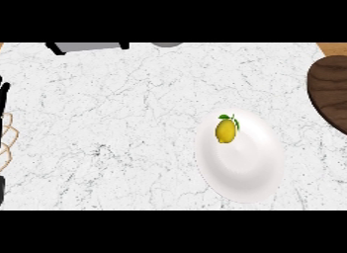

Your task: Pick the tomato from the plate and place it in the bowl

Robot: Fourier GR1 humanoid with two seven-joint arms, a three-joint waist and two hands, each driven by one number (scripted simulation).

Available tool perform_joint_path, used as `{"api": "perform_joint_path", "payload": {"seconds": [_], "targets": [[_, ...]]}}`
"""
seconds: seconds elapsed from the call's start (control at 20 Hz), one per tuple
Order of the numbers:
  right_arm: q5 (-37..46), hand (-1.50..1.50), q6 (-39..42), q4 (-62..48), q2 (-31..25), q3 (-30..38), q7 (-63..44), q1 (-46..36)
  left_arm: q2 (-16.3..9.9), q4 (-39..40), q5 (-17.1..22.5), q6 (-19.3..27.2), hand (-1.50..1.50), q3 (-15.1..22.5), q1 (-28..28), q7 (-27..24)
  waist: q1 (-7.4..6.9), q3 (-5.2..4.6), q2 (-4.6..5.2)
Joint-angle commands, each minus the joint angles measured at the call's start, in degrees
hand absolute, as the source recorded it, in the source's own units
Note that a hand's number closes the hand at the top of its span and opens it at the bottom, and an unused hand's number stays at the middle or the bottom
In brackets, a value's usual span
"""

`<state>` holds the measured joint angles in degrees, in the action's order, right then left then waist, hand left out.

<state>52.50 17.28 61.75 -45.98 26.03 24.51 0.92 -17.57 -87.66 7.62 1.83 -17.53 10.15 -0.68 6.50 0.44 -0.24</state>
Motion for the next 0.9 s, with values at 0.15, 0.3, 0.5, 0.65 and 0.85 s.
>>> {"api": "perform_joint_path", "payload": {"seconds": [0.15,0.3,0.5,0.65,0.85], "targets": [[-5.31,1.5,-9.15,-18.07,-13.07,18.63,9.19,5.69,0.35,-0.62,0.36,-1.54,0.0,0.91,-1.1,-0.73,-2.88,0.07,0.1],[-8.4,1.5,-8.15,-25.23,-19.16,23.2,17.46,6.75,-0.74,-0.88,0.33,-2.2,0.0,1.15,0.04,0.32,-4.02,0.0,0.05],[-13.79,1.5,-3.39,-30.83,-24.55,27.94,27.72,5.71,1.77,-2.17,-0.49,-1.45,0.0,3.4,-0.35,-0.13,-4.96,-0.14,-0.03],[-16.21,1.5,-1.3,-34.11,-28.7,30.86,31.92,4.98,1.52,-2.16,-0.9,-0.72,0.0,3.77,1.19,1.94,-5.48,-0.21,0.05],[-20.0,1.5,6.48,-35.87,-30.74,31.6,35.66,3.5,0.73,-0.5,-0.81,-0.04,0.0,3.13,4.69,3.05,-5.32,-0.31,0.11]]}}
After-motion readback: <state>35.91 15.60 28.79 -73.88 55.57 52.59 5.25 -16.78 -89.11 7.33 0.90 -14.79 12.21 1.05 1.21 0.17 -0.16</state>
